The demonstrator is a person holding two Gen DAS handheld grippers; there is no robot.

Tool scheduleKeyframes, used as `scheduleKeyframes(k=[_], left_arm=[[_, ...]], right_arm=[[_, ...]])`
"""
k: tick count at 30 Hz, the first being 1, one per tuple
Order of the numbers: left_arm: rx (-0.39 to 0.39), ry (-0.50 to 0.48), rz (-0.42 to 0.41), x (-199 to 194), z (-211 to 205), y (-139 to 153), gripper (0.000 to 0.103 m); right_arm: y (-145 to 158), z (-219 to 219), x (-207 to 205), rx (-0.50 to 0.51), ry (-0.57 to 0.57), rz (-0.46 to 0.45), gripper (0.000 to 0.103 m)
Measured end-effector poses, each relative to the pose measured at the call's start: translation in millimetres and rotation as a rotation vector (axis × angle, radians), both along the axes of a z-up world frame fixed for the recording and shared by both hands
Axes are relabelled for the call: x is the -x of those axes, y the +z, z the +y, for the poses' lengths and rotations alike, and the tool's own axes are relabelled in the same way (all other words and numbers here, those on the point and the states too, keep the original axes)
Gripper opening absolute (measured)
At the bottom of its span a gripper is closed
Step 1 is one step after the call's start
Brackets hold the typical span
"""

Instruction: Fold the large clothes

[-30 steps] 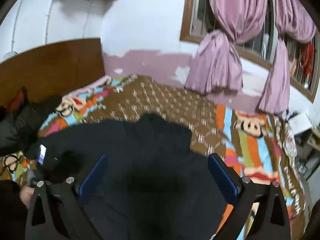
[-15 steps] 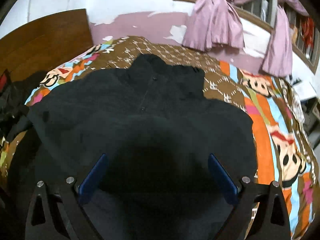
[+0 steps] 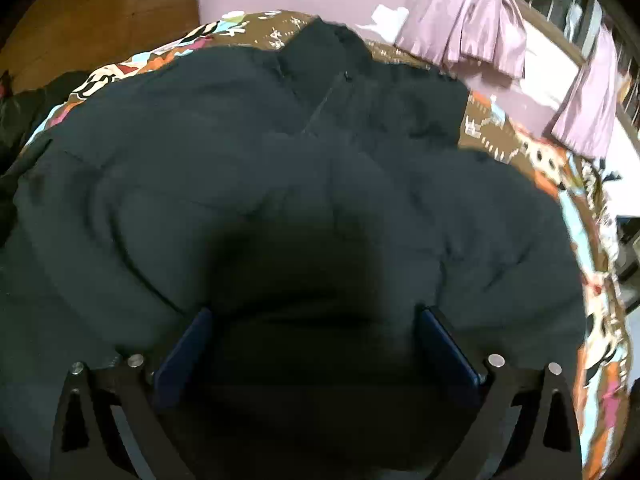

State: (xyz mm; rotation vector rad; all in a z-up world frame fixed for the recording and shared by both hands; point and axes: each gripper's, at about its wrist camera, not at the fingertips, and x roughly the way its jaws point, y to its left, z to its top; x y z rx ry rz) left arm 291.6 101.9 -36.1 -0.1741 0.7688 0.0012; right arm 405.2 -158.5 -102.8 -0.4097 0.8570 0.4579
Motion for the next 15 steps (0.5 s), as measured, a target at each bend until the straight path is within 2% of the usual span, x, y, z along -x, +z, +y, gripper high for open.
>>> scheduleKeyframes(k=[4,6,7,9,11,13,15], left_arm=[[0.147,-0.021,-0.032,12,16,4,0.001],[0.182,-0.027,-0.043,17,22,11,0.002],[0.173,-0.013,-0.044,20,27,13,0.004],[0.167,0.021,-0.039,28,36,16,0.019],[0.200,0.073,-0.054,40,52,19,0.059],[0.238,0.142,-0.086,56,74,20,0.066],[0.240,0.211,-0.082,67,96,19,0.066]], right_arm=[[-12,1,2,-0.001,-0.010,-0.033,0.103],[-14,1,4,-0.002,-0.019,-0.055,0.103],[-15,1,6,-0.002,-0.019,-0.067,0.103],[-14,0,6,-0.009,-0.018,-0.072,0.103],[-13,-3,6,-0.022,-0.015,-0.067,0.103],[-11,-4,6,-0.029,-0.012,-0.062,0.103],[-7,-3,6,-0.023,-0.007,-0.055,0.103]])
